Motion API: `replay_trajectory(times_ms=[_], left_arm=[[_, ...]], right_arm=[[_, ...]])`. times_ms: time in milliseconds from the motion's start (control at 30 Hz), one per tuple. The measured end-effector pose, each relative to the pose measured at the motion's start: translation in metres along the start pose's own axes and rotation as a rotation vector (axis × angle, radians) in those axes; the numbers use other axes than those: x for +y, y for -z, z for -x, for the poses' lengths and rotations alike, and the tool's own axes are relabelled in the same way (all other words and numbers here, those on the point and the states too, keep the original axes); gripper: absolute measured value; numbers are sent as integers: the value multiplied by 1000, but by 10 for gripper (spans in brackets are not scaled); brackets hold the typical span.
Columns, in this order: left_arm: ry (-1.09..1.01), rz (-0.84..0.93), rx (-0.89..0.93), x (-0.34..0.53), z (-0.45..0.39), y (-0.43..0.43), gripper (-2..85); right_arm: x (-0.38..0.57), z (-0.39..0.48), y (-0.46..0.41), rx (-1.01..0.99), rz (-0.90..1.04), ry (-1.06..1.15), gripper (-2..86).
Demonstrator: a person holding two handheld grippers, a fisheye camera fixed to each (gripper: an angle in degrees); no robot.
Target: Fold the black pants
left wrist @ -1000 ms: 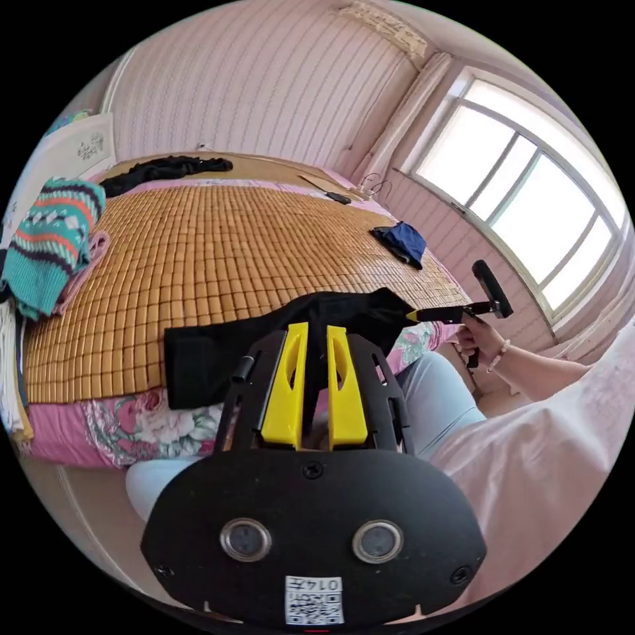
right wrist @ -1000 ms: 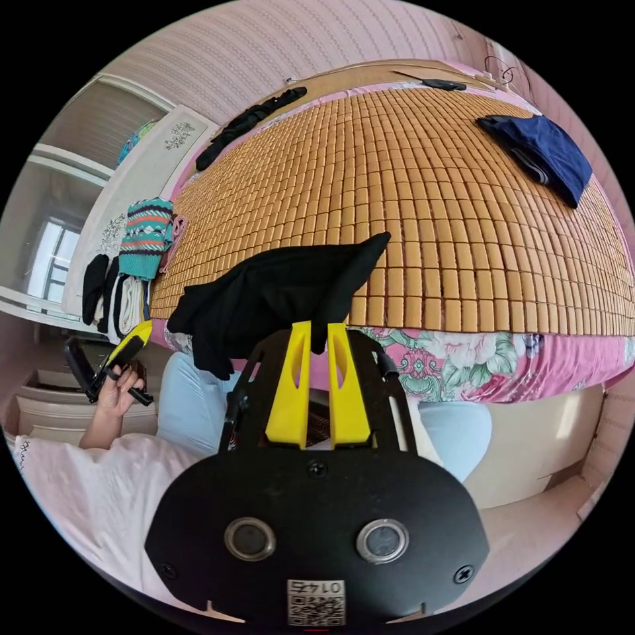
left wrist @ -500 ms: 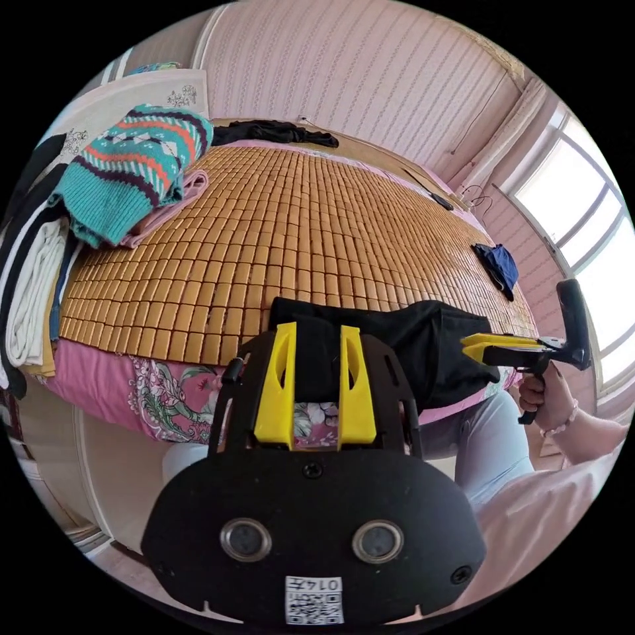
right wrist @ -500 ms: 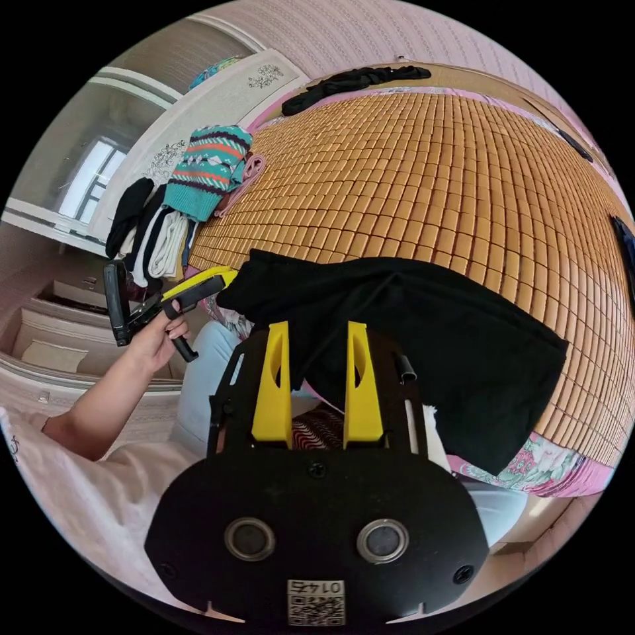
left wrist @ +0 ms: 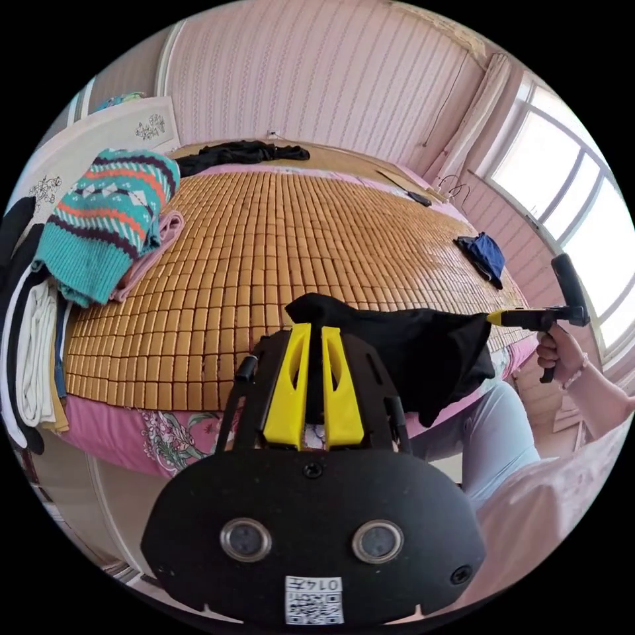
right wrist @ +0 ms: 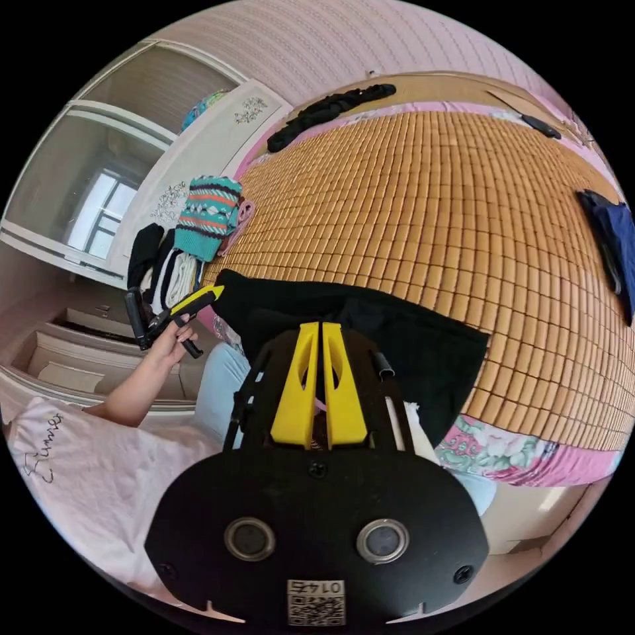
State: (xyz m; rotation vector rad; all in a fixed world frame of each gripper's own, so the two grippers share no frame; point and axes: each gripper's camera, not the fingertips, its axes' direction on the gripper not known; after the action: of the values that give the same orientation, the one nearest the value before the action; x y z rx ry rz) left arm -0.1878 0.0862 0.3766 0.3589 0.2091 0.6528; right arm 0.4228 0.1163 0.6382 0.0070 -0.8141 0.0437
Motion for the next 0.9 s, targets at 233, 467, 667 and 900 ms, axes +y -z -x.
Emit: replay_trajectory(times_ms=[233,467,667,900], left_arm=[[-175,-202,198,29,-6,99,35],[2,49,92,110,26,58,39],[121,152,104,137,47,47,15],[218,226,56,165,73,68,1]], right_arm=[[52,-69,181,481,-327,-208,18],[60,-112,148,678,-182,-419,96],[-22,-20,-19,324,44,37,98],[-68,102,-156,139,301,419,106]])
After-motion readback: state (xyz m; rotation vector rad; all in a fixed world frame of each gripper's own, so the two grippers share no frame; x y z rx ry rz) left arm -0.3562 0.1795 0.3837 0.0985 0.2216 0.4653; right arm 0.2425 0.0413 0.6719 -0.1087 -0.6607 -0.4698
